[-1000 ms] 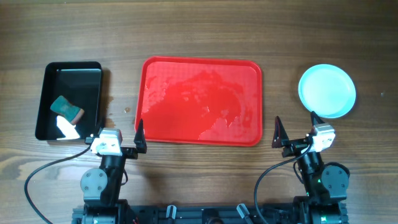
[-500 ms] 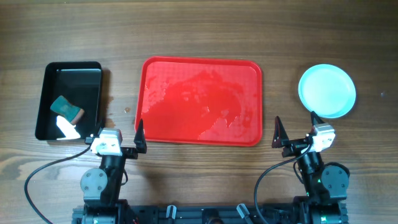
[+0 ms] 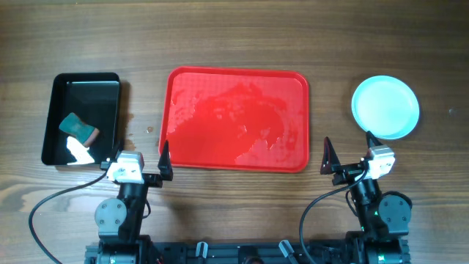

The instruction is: Clean dirty plates on tray and stack at the side

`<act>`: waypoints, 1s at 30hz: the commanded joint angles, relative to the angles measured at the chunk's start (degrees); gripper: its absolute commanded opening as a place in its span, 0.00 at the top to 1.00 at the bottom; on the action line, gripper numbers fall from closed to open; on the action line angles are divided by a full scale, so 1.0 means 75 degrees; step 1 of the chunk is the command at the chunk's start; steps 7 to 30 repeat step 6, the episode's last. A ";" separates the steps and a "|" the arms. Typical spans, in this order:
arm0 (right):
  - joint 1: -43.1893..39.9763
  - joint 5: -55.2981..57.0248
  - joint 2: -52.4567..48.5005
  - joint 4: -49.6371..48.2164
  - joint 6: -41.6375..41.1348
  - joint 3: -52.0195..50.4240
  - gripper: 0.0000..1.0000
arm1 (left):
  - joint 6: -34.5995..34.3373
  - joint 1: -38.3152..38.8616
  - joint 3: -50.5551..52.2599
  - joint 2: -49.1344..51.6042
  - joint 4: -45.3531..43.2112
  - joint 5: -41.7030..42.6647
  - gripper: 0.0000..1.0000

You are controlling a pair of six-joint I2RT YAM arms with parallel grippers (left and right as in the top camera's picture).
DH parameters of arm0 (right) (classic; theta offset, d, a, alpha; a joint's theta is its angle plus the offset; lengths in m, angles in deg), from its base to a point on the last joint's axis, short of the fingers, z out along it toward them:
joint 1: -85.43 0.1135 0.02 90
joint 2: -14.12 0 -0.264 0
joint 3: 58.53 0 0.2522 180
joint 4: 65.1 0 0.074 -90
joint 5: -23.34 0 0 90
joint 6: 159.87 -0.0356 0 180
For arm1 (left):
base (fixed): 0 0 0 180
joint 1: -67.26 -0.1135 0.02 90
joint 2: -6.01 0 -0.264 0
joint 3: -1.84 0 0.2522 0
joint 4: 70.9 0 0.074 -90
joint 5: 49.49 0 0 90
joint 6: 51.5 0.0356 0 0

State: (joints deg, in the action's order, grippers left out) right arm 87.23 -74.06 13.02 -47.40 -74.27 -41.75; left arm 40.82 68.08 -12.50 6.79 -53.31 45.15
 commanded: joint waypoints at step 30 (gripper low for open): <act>-0.0038 0.0137 0.0119 -0.0038 0.0111 -0.0122 0.00 | 0.0117 0.0047 0.0035 -0.0058 0.0026 0.0143 0.00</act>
